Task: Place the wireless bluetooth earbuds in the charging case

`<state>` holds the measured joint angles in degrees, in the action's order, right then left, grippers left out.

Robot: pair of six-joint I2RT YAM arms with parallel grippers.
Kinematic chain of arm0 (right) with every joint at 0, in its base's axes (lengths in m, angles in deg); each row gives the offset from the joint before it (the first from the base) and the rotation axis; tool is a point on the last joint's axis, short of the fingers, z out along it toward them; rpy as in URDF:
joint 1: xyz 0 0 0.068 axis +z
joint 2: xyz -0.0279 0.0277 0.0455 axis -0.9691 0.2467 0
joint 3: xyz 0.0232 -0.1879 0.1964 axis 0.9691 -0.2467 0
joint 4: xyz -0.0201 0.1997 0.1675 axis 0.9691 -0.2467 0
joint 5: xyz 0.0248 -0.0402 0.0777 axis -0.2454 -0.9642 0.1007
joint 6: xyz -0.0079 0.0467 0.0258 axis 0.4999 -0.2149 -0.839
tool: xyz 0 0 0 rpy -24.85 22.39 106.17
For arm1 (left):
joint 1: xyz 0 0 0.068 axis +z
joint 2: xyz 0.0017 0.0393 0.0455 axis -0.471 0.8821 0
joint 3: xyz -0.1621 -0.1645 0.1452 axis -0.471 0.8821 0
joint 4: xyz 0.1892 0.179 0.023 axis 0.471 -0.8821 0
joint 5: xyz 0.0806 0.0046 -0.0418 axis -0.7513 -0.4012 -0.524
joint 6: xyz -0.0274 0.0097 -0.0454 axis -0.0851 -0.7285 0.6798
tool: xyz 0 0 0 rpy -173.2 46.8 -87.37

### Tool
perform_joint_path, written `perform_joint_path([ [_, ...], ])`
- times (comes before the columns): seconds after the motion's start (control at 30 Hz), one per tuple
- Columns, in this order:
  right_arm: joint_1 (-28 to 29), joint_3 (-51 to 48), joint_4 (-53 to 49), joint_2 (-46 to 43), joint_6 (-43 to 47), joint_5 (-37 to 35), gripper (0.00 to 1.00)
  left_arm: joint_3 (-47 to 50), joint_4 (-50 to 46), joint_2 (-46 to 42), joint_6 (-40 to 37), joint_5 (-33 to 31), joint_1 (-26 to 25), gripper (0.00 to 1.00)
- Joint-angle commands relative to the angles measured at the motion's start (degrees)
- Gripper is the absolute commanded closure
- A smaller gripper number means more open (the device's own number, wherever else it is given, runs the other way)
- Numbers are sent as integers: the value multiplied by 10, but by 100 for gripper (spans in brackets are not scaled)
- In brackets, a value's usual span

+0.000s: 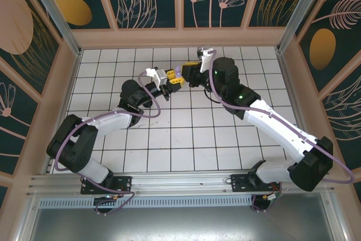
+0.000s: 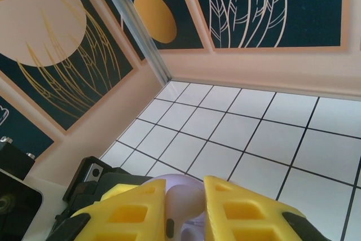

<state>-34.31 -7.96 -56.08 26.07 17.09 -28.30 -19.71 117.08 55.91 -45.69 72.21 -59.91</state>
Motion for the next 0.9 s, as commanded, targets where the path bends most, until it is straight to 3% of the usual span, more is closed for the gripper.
perform_joint_path([
  [0.0, 5, -1, -8, 14, -24, -27, 79, -21, 55, -17, 7, -12, -4, 95],
  [0.37, 7, 2, 36, -4, -57, -64, 78, -18, 54, -13, 4, -72, -4, 95],
  [0.87, 13, 49, 38, 13, -48, -18, 78, -16, 52, -8, -3, -60, -4, 95],
])
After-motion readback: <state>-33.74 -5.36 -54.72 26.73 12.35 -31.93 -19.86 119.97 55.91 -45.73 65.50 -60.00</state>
